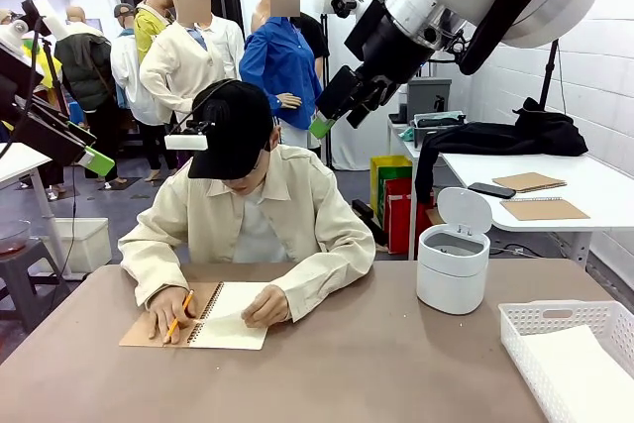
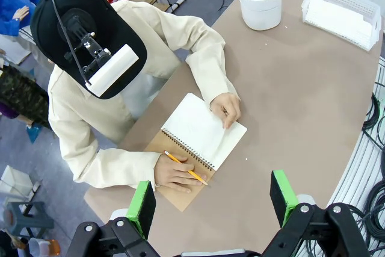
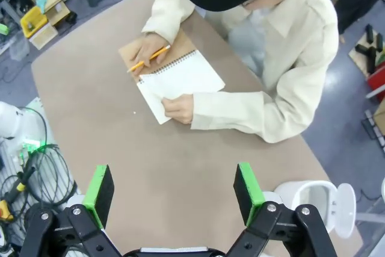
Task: Sort the paper based on its condition.
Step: If a person hands you a paper, place it in the Organizing basket , and if it's crumpled, put it in the Trash can.
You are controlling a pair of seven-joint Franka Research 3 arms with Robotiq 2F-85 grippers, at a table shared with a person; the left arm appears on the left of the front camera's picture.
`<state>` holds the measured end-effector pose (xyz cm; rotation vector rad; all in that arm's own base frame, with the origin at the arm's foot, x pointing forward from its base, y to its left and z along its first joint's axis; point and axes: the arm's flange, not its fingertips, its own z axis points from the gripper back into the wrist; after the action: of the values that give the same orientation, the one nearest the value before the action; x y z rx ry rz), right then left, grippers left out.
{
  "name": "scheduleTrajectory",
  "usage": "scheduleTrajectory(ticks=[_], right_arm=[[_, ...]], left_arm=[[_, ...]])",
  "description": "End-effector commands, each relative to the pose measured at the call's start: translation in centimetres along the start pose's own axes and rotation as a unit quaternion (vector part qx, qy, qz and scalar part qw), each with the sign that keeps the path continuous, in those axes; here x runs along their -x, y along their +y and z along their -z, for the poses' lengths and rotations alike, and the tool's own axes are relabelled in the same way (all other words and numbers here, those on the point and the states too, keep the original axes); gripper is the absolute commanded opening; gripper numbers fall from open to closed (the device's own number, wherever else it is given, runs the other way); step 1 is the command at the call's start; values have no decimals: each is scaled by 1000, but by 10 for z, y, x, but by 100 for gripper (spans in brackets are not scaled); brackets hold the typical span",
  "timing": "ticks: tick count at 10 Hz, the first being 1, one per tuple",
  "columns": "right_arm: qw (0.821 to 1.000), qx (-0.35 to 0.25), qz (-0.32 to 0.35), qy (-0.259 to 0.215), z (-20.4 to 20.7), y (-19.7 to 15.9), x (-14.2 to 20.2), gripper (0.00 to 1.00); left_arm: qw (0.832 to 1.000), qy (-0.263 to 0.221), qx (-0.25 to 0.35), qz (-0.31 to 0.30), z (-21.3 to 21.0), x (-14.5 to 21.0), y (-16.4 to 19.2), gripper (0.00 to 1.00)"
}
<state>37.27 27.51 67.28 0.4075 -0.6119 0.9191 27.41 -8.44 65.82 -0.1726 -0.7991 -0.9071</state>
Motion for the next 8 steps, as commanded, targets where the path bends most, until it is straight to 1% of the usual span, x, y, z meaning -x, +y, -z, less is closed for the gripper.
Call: scheduleTrajectory(ticks=[1, 8], right_arm=[[1000, -4, 5, 0, 0, 2, 0, 100], [1000, -4, 5, 0, 0, 2, 0, 100]], left_arm=[[1000, 0, -1, -1, 0, 0, 1, 100], [1000, 0, -1, -1, 0, 0, 1, 100]])
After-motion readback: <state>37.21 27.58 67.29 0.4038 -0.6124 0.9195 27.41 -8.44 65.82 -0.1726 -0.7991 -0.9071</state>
